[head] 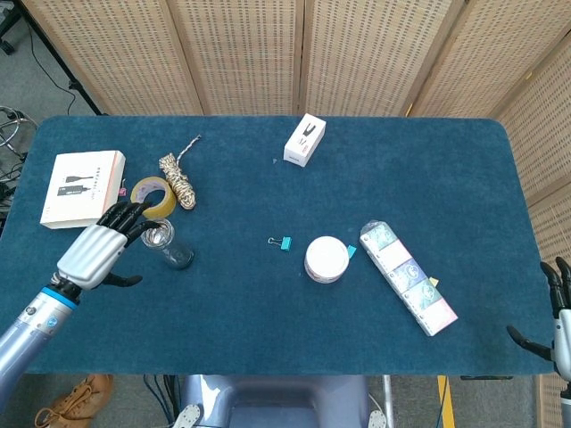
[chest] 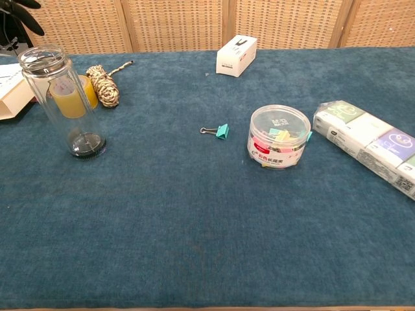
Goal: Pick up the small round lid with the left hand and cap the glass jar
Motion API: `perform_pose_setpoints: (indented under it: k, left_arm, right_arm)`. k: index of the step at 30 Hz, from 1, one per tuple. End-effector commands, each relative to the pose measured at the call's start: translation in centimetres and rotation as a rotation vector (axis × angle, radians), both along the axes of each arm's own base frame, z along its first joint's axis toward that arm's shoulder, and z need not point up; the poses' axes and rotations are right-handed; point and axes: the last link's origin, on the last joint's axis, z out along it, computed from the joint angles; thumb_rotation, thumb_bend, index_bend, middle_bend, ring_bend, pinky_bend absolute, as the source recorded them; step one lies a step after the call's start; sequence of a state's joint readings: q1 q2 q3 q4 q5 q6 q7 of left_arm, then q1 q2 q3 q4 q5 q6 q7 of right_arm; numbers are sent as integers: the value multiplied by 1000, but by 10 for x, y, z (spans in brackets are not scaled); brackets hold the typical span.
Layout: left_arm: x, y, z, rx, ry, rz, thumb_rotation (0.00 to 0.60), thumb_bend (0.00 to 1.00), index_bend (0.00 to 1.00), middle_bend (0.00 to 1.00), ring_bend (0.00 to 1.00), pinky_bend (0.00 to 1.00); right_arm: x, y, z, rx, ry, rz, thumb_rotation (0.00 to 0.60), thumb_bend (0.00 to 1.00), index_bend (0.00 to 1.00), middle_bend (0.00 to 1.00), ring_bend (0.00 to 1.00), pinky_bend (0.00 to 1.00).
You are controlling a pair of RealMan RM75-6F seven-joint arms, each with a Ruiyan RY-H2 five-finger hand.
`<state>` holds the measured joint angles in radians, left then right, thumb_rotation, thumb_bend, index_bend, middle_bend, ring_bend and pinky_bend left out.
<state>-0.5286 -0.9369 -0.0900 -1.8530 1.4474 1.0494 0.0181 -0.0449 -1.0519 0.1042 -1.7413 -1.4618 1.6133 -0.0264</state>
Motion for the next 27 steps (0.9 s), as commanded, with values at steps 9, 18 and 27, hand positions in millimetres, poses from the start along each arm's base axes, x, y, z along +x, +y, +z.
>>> perform_pose_setpoints:
  k: [9, 18, 27]
  left_arm:
    - [-4, -3, -9, -6, 15, 17, 600, 0, 233, 0, 0, 0]
    - [-10, -7, -14, -18, 12, 28, 600, 0, 232, 0, 0, 0]
    - [-8, -4, -18, -17, 19, 32, 600, 0, 234, 0, 0, 0]
  right_arm:
    - [-1, 0, 1, -4, -1, -2, 600, 0, 30, 0, 0, 0]
    - [0, 0, 1, -3, -1, -2, 600, 0, 30, 0, 0, 0]
    - [0, 0, 0, -1, 0, -1, 600, 0, 30, 0, 0, 0]
